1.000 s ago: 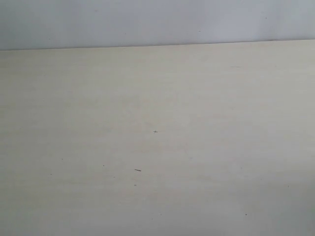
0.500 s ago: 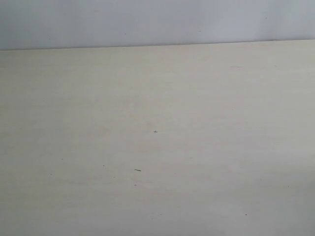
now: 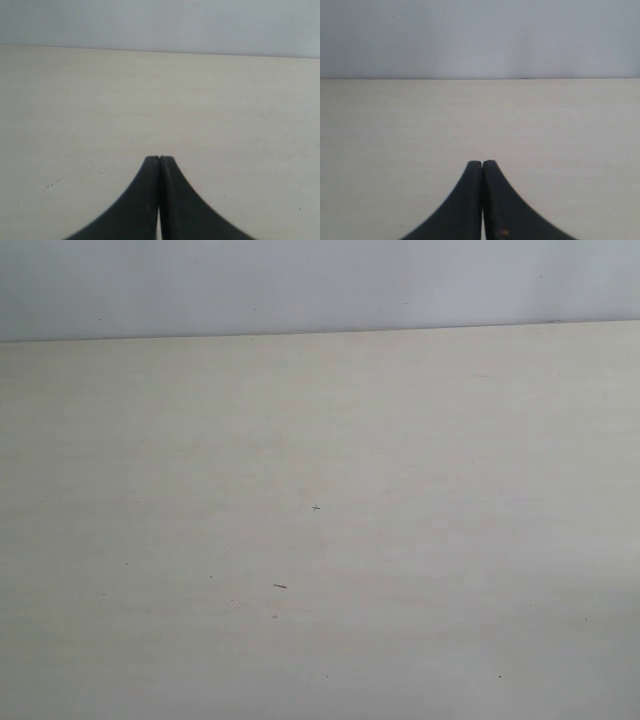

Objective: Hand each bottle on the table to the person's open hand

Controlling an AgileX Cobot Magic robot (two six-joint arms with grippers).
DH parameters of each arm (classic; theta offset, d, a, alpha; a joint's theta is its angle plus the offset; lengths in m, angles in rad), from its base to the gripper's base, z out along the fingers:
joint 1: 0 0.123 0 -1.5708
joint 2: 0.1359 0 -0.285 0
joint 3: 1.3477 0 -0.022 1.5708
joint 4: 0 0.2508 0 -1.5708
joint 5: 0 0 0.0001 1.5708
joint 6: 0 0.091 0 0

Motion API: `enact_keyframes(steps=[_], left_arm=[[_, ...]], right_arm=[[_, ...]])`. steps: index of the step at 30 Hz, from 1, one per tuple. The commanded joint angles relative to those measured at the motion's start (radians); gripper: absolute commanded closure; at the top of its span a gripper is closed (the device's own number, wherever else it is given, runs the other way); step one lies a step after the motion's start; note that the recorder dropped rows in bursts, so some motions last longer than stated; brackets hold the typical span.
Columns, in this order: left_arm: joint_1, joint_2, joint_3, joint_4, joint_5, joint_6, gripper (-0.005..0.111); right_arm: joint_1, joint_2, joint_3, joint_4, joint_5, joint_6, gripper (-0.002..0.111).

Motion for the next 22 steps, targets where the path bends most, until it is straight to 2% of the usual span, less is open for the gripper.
enact_keyframes(steps=[1,22], left_arm=[[-0.001,-0.006,0.000,0.004,-0.011,0.000,0.106],[-0.001,-0.006,0.000,0.004,-0.011,0.000,0.106]], right_arm=[[-0.006,-0.004,0.004,-0.006,-0.001,0.000,0.108],[-0.006,-0.004,0.004,-0.006,-0.001,0.000,0.108]])
